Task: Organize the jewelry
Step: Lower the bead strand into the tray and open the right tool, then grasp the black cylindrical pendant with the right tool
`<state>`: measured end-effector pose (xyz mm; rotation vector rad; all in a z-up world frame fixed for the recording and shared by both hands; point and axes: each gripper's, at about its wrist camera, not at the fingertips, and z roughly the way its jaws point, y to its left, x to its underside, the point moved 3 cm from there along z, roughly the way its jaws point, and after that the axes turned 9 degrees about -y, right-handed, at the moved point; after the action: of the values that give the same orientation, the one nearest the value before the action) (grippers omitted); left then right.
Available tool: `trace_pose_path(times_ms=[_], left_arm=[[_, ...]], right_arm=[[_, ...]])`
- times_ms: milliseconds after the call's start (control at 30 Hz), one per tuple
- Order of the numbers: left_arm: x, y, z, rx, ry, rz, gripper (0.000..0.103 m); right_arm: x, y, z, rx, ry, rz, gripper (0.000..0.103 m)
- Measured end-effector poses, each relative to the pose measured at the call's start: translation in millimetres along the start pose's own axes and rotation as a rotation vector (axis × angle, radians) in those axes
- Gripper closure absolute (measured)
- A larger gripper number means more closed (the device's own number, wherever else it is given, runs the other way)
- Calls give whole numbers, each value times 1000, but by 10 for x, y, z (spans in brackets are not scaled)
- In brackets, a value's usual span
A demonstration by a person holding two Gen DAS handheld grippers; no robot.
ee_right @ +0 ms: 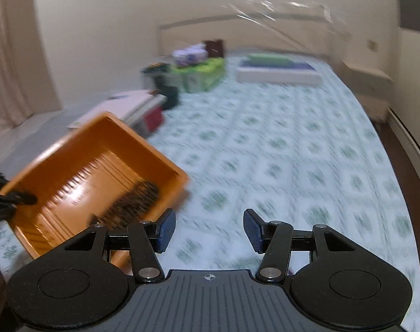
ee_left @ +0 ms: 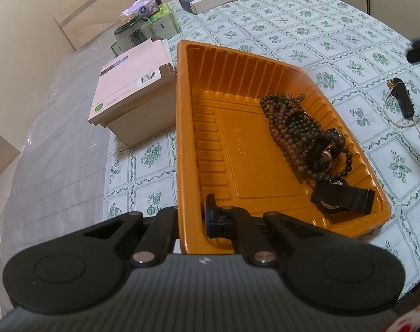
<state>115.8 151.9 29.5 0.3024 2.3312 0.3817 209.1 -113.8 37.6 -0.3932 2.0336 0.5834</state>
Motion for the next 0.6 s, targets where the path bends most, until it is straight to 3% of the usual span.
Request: trace_pose_path(times_ms=[133, 400, 600], left_arm=[[2, 2, -7, 1, 2, -1, 100], [-5, -5, -7, -1, 5, 2, 100], [-7, 0, -4, -3, 7, 3, 100]], right_arm=[[252, -224, -136, 55, 31, 39, 49], [606, -410, -255, 152, 66, -15, 49], [794, -492, -204, 151, 95, -4, 49]])
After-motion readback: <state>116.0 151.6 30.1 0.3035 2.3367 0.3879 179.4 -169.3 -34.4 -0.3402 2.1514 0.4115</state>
